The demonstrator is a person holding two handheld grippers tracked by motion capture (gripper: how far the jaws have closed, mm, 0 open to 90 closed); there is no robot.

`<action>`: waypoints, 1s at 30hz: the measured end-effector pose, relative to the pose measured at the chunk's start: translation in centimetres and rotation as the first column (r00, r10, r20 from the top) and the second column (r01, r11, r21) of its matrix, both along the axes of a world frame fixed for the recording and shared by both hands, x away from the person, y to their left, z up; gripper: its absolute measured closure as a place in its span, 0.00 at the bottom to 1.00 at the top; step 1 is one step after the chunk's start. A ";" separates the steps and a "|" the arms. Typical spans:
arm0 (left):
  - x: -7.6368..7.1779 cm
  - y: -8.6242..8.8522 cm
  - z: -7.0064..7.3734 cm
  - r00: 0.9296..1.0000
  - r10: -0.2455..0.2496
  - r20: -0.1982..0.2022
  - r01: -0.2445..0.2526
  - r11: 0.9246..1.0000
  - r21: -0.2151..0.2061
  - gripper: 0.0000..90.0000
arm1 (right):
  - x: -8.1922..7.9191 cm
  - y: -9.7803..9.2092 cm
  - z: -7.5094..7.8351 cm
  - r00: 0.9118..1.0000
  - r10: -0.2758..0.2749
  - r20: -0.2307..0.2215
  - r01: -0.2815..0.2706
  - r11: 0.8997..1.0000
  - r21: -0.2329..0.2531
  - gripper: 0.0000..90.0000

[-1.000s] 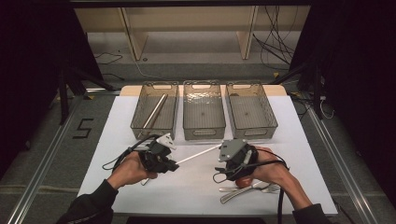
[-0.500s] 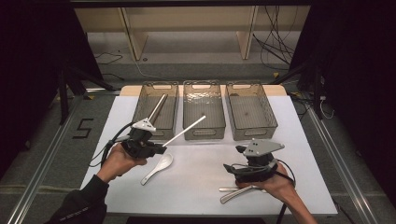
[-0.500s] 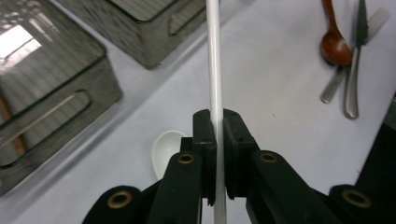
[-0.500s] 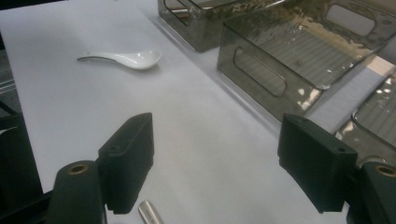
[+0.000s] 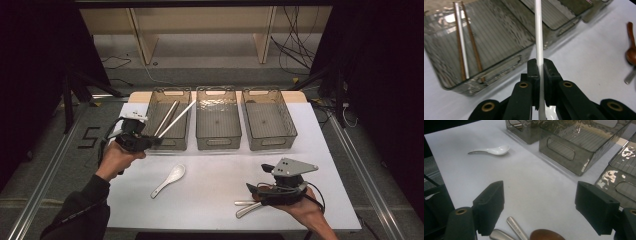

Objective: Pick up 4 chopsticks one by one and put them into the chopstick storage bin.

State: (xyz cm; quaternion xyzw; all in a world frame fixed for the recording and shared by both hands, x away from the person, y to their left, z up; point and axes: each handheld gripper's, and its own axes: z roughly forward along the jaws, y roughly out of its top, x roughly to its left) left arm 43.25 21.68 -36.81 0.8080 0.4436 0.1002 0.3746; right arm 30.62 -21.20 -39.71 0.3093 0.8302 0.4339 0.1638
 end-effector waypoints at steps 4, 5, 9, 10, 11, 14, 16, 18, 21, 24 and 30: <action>1.5 0.8 0.1 0.998 0.060 -0.005 -0.060 0.998 -0.016 0.94 | -0.4 -0.2 -0.1 1.000 -0.006 -0.007 0.006 1.000 0.010 0.26; 1.8 1.0 0.1 0.997 0.073 -0.007 -0.073 0.997 -0.015 0.94 | -0.5 -0.2 -0.1 1.000 -0.007 -0.008 0.007 1.000 0.009 0.26; 3.2 1.3 0.2 0.994 0.111 -0.008 -0.111 0.994 -0.009 0.94 | -0.8 -0.3 -0.1 1.000 -0.008 -0.010 0.008 1.000 0.014 0.26; 3.6 1.3 0.2 0.993 0.120 -0.007 -0.120 0.993 -0.008 0.94 | -0.9 -0.3 -0.1 1.000 -0.007 -0.010 0.007 1.000 0.018 0.26; 4.0 1.3 0.1 0.992 0.127 -0.010 -0.127 0.992 -0.005 0.94 | -0.9 -0.3 0.0 1.000 -0.005 -0.011 0.005 1.000 0.019 0.26; 5.1 1.3 -0.2 0.989 0.149 -0.022 -0.149 0.989 0.014 0.94 | -1.1 -0.3 0.0 1.000 -0.001 -0.009 0.002 1.000 0.020 0.26; 5.8 1.2 -0.5 0.986 0.164 -0.030 -0.164 0.986 0.023 0.94 | -1.2 -0.4 0.1 1.000 -0.001 -0.010 0.001 1.000 0.024 0.26; 6.6 1.1 -0.8 0.983 0.181 -0.042 -0.180 0.983 0.029 0.94 | -1.3 -0.4 0.1 1.000 0.004 -0.010 -0.004 1.000 0.026 0.26; 7.4 0.8 -1.3 0.979 0.196 -0.049 -0.194 0.980 0.035 0.94 | -1.4 -0.3 0.1 1.000 0.006 -0.011 -0.006 1.000 0.025 0.25; 8.2 0.5 -1.6 0.976 0.211 -0.055 -0.209 0.977 0.042 0.94 | -1.4 -0.3 0.1 1.000 0.006 -0.009 -0.006 1.000 0.026 0.25; 9.4 -0.2 -2.1 0.972 0.227 -0.064 -0.224 0.973 0.060 0.94 | -1.4 -0.3 0.1 1.000 0.009 -0.008 -0.009 1.000 0.029 0.25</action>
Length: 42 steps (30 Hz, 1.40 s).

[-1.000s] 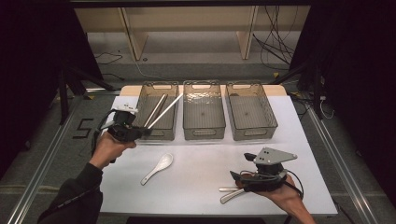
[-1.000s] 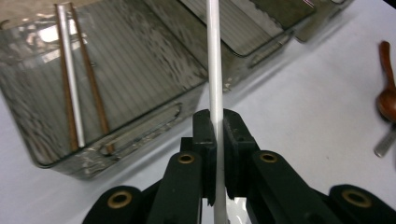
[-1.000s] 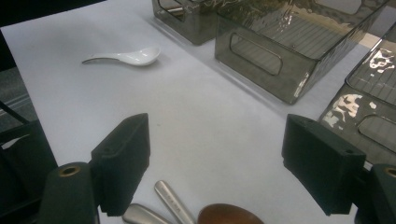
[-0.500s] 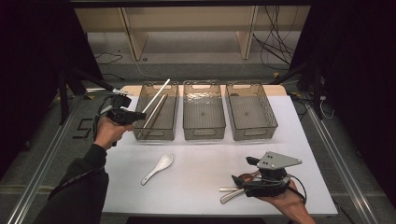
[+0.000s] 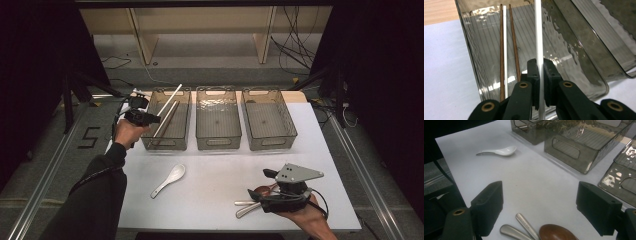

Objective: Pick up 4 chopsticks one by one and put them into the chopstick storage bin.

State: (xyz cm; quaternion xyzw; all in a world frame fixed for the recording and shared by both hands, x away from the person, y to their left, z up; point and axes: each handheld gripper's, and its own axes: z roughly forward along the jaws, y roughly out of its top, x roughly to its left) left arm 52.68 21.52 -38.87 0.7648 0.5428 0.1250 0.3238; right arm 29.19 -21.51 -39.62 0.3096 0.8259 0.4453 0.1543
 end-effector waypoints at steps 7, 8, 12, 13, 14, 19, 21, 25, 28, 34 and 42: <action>1.0 -0.6 -0.9 0.999 0.017 -0.035 -0.017 1.000 0.015 0.94 | 0.0 0.1 0.0 1.000 0.005 -0.001 -0.005 1.000 0.001 0.25; 1.1 -0.7 -1.0 0.999 0.014 -0.041 -0.013 1.000 0.023 0.94 | 0.0 0.1 0.0 1.000 0.006 0.000 -0.006 1.000 0.001 0.25; 1.3 -1.1 -1.6 0.999 0.014 -0.052 -0.012 1.000 0.022 0.93 | 0.0 0.0 0.0 1.000 0.007 -0.003 -0.007 1.000 0.001 0.26; 1.3 -1.2 -1.7 0.999 0.016 -0.052 -0.015 1.000 0.027 0.93 | 0.0 0.0 0.0 1.000 0.007 -0.004 -0.007 1.000 0.002 0.26; 1.4 -1.3 -1.9 0.999 0.015 -0.051 -0.013 0.999 0.034 0.93 | 0.0 0.0 0.0 1.000 0.009 -0.003 -0.009 1.000 0.002 0.26; 1.4 -1.7 -2.0 0.999 0.006 -0.039 -0.005 1.000 0.031 0.70 | 0.0 0.0 0.0 1.000 0.014 -0.004 -0.014 1.000 0.003 0.26; 1.1 -1.7 -1.7 1.000 -0.006 -0.031 0.007 1.000 0.023 0.63 | 0.0 0.0 0.1 1.000 0.013 -0.003 -0.013 1.000 0.002 0.26; 0.0 -1.7 -0.8 0.999 -0.036 -0.014 0.036 0.999 -0.017 0.50 | 0.0 -0.2 0.2 1.000 0.002 0.005 -0.002 1.000 0.012 0.26; -1.4 -1.5 -0.2 0.998 -0.066 0.007 0.067 0.996 -0.057 0.43 | 0.0 -0.4 0.2 1.000 -0.007 0.005 0.007 1.000 0.013 0.26; -4.8 -1.5 0.9 0.991 -0.117 0.057 0.122 0.988 -0.097 0.33 | 0.1 -0.4 0.2 1.000 -0.013 0.009 0.013 1.000 0.011 0.26; -8.4 -2.0 1.2 0.979 -0.189 0.071 0.193 0.980 -0.054 0.27 | 0.1 -0.4 0.2 1.000 -0.018 0.010 0.018 1.000 0.012 0.26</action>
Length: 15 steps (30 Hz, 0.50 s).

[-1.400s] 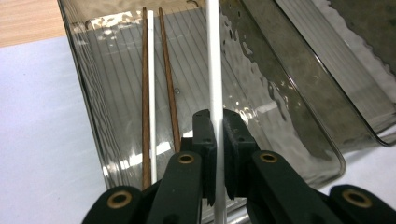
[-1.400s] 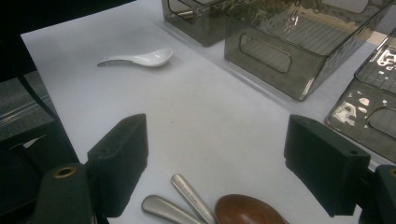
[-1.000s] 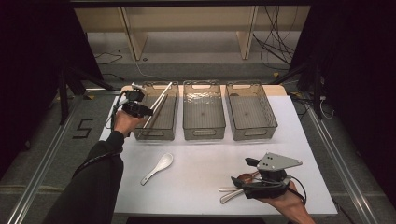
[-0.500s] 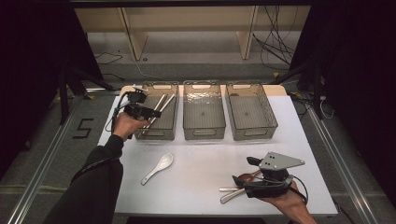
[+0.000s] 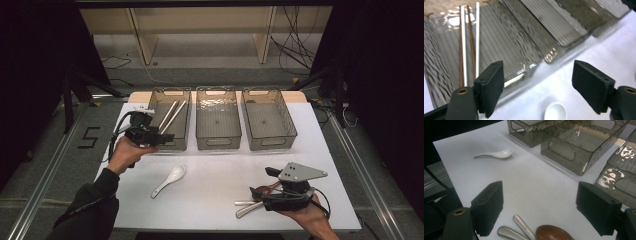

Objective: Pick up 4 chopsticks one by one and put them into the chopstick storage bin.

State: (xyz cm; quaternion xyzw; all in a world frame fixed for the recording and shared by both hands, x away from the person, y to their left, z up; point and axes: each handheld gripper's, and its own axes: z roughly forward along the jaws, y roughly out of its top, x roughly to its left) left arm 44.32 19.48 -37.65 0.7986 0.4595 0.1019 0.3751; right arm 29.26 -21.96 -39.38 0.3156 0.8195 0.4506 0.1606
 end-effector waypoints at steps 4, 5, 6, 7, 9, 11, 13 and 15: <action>-1.1 -0.2 -0.3 1.000 -0.021 -0.008 0.022 1.000 0.018 0.26 | 0.0 0.0 0.0 1.000 0.003 0.003 -0.003 1.000 -0.001 0.26; -1.4 -0.2 -0.4 1.000 -0.023 -0.012 0.023 0.999 0.022 0.25 | 0.0 0.0 0.0 1.000 0.003 0.002 -0.003 1.000 -0.001 0.26; -1.6 -0.2 -0.5 1.000 -0.026 -0.012 0.027 0.999 0.026 0.24 | 0.0 0.0 0.0 1.000 0.003 0.003 -0.003 1.000 0.000 0.26; -1.8 -0.2 -0.5 0.999 -0.030 -0.011 0.031 0.999 0.029 0.24 | 0.0 0.0 0.0 1.000 0.002 0.004 -0.002 1.000 0.000 0.26; -2.3 -0.3 -0.7 0.999 -0.039 -0.012 0.040 0.999 0.035 0.23 | 0.0 0.0 0.0 1.000 0.002 0.004 -0.002 1.000 0.002 0.26; -2.8 -0.3 -0.9 0.999 -0.050 -0.015 0.051 0.998 0.041 0.23 | 0.0 -0.1 0.0 1.000 0.000 0.002 0.000 1.000 0.003 0.26; -3.3 -0.5 -1.2 0.999 -0.051 -0.017 0.052 0.998 0.041 0.22 | 0.0 -0.1 0.0 1.000 -0.001 0.006 0.001 1.000 0.004 0.26; -3.8 -0.6 -1.4 0.998 -0.061 -0.022 0.062 0.997 0.045 0.22 | 0.0 -0.1 0.0 1.000 -0.003 0.008 0.003 1.000 0.008 0.26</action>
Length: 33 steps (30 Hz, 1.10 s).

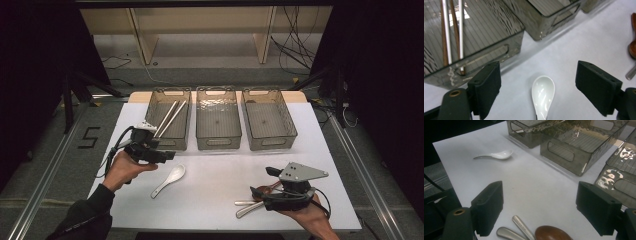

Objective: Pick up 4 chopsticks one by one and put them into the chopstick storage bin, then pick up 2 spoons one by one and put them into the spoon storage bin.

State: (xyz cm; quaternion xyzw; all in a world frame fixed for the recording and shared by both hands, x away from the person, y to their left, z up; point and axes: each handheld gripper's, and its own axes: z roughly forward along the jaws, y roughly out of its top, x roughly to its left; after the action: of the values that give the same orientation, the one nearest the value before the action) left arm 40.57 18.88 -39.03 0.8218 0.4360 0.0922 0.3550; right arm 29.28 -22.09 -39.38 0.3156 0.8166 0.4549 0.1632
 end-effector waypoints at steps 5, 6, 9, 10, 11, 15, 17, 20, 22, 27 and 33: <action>-1.1 -0.4 -0.6 0.999 -0.030 -0.019 0.030 0.999 0.021 0.21 | 0.0 -0.2 -0.1 1.000 -0.004 -0.001 0.004 1.000 0.005 0.25; -1.3 -0.5 -0.7 0.999 -0.032 -0.022 0.032 0.999 0.025 0.21 | 0.0 -0.2 -0.1 1.000 -0.005 -0.002 0.005 1.000 0.006 0.25; -1.8 -0.6 -1.2 0.999 -0.045 -0.031 0.046 0.998 0.045 0.20 | -0.1 -0.2 -0.1 1.000 -0.001 0.000 0.001 1.000 0.005 0.25; -1.9 -0.7 -1.4 0.998 -0.045 -0.034 0.047 0.998 0.049 0.20 | -0.1 -0.2 0.0 1.000 0.001 0.001 -0.001 1.000 0.005 0.25; -2.1 -0.7 -1.5 0.998 -0.052 -0.044 0.055 0.997 0.057 0.20 | -0.2 -0.2 0.0 1.000 0.000 0.003 0.000 1.000 0.005 0.25; -2.5 -0.6 -2.3 0.996 -0.055 -0.073 0.062 0.994 0.087 0.20 | -0.1 -0.1 0.0 1.000 -0.001 -0.002 0.001 1.000 0.004 0.25; -2.5 -0.6 -2.6 0.995 -0.060 -0.083 0.069 0.992 0.107 0.19 | -0.1 -0.1 0.0 1.000 0.000 -0.001 0.000 1.000 0.004 0.25; -2.6 -0.6 -2.8 0.994 -0.063 -0.087 0.073 0.990 0.124 0.19 | -0.1 -0.1 0.0 1.000 -0.001 -0.001 0.001 1.000 0.002 0.25; -2.7 -0.7 -3.0 0.993 -0.066 -0.100 0.079 0.989 0.129 0.19 | -0.1 -0.1 -0.1 1.000 -0.001 -0.001 0.001 1.000 0.003 0.25; -2.9 -1.0 -3.7 0.988 -0.087 -0.127 0.109 0.979 0.175 0.19 | -0.1 -0.1 -0.1 1.000 -0.003 -0.006 0.003 1.000 0.003 0.25; -3.2 -1.2 -4.4 0.980 -0.108 -0.168 0.143 0.966 0.213 0.22 | -0.2 0.0 -0.1 1.000 0.006 0.001 -0.006 1.000 -0.002 0.25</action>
State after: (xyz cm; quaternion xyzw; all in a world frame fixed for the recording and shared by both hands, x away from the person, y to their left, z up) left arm 37.41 17.69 -43.41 0.8873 0.3960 0.0541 0.2301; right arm 29.12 -22.07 -39.46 0.3131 0.8179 0.4547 0.1625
